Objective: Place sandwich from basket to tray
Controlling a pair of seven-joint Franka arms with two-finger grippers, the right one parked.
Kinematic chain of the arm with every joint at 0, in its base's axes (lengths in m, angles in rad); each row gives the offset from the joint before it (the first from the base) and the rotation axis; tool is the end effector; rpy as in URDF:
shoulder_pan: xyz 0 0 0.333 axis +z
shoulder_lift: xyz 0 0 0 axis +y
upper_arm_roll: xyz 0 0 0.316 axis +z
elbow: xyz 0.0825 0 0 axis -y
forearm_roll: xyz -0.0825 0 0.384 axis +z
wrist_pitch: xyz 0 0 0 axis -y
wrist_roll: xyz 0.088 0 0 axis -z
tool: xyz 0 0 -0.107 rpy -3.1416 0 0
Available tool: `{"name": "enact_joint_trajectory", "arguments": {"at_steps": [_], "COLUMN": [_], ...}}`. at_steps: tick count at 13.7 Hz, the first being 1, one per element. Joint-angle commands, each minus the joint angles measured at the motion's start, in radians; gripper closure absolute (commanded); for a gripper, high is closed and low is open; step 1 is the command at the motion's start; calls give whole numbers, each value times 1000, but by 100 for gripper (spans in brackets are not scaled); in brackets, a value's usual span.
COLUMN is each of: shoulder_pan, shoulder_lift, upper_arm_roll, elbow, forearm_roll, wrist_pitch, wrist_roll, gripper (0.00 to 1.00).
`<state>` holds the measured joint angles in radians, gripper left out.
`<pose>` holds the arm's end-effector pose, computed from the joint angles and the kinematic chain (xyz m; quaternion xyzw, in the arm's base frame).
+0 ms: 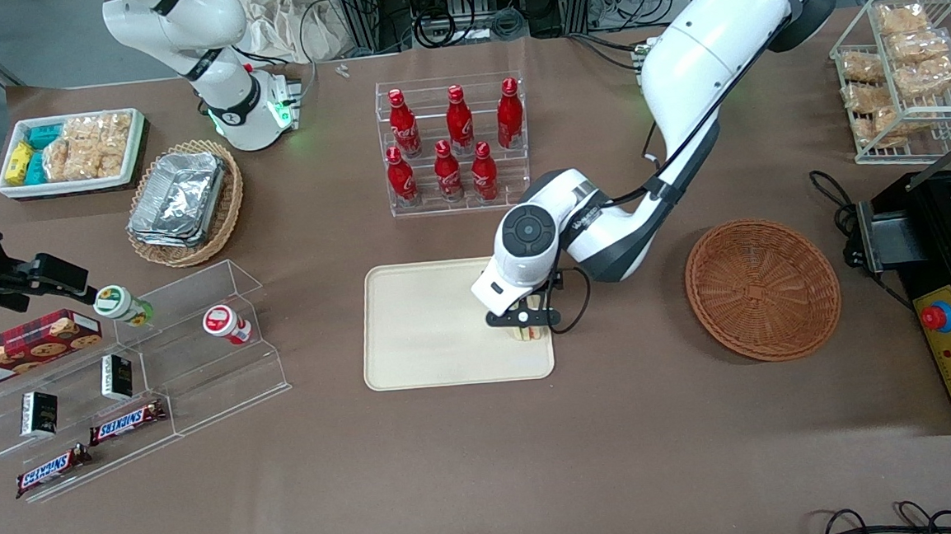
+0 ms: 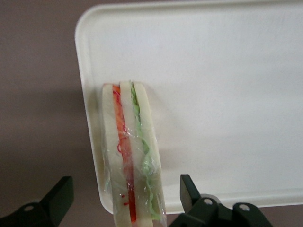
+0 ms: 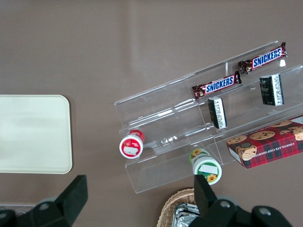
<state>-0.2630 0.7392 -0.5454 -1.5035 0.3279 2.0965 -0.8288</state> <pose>0.5427 -0.4507 0.2723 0.9989 -0.0195 -0.0399 0.0159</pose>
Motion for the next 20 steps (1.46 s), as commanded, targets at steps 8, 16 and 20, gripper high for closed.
{"name": "enact_joint_trajectory", "arguments": {"at_steps": [8,16,20], "shoulder_pan": [243,502,267], "shoulder_lift": [-461,-716,-790], "upper_arm_roll": [-5,127,480], "elbow": [-6,-18,-56], "forearm_roll": [-185,-313,-316], "wrist_pitch": [-436,-750,-814], "wrist_roll": [142,672,812], "gripper": [0,0,0]}}
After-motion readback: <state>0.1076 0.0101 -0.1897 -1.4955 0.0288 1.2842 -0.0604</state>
